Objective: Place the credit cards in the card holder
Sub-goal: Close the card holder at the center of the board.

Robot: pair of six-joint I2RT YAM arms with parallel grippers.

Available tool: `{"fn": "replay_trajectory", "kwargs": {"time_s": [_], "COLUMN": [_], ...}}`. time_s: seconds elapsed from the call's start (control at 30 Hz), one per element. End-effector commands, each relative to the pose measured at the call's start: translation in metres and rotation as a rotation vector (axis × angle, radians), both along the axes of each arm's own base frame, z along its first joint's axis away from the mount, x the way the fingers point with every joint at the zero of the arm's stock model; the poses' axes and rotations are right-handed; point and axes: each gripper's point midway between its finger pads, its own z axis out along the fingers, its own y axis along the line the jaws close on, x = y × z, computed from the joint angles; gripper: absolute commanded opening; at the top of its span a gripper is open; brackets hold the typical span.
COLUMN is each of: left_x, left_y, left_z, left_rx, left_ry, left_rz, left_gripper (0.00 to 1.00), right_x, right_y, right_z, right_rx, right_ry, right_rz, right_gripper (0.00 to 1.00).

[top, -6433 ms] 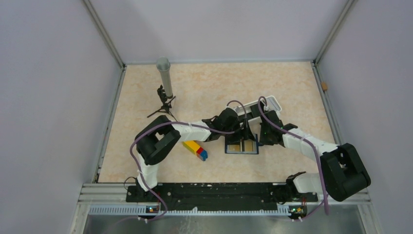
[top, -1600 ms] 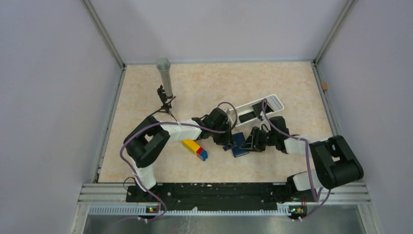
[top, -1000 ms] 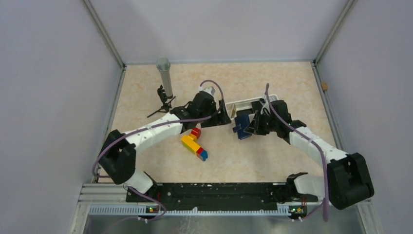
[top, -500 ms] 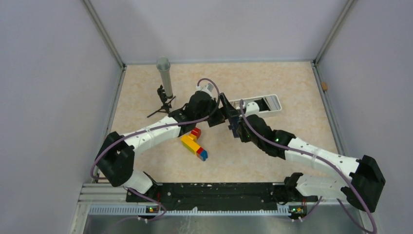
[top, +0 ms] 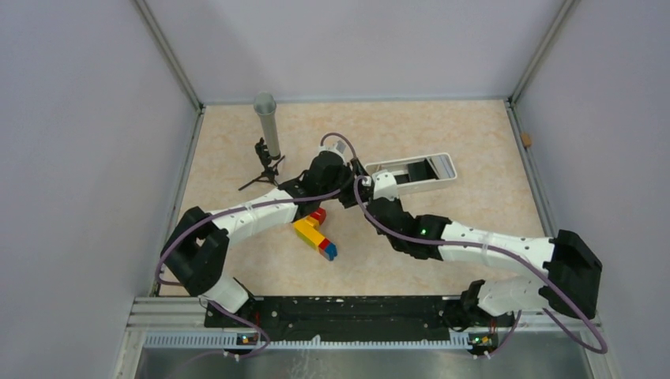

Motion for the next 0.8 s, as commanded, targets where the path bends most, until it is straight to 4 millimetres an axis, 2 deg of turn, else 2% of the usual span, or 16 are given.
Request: {"fn": "replay_trajectory", "kwargs": {"time_s": [0.0, 0.17, 0.27, 0.33, 0.43, 0.5, 0.67, 0.77], "left_x": [-0.002, -0.007, -0.012, -0.016, -0.029, -0.038, -0.055, -0.057], "left_y": [-0.007, -0.009, -0.010, -0.009, -0.010, -0.011, -0.005, 0.005], "left_z": [0.003, -0.007, -0.017, -0.027, -0.044, -0.057, -0.091, -0.104], "left_rx": [-0.034, -0.032, -0.020, -0.008, -0.016, -0.036, -0.031, 0.011], "left_ry": [-0.007, 0.016, 0.030, 0.033, 0.039, 0.049, 0.075, 0.079], "left_rz": [-0.024, -0.050, -0.085, -0.109, -0.184, -0.236, -0.324, -0.334], "left_gripper": [0.56, 0.34, 0.16, 0.10, 0.07, 0.04, 0.03, 0.13], "right_x": [0.010, 0.005, 0.000, -0.004, -0.011, -0.014, -0.014, -0.008], "right_y": [0.019, 0.027, 0.024, 0.018, 0.003, -0.007, -0.031, -0.039], "right_z": [0.034, 0.030, 0.022, 0.016, 0.010, 0.009, -0.009, -0.023], "right_rx": [0.008, -0.087, -0.145, -0.163, -0.179, -0.165, -0.052, 0.070], "right_ry": [-0.113, -0.141, -0.119, -0.093, -0.069, -0.056, 0.057, 0.164], "right_rz": [-0.036, -0.021, -0.018, -0.024, -0.038, -0.037, -0.052, -0.043], "right_gripper": [0.00, 0.02, 0.27, 0.42, 0.59, 0.67, 0.69, 0.70]}}
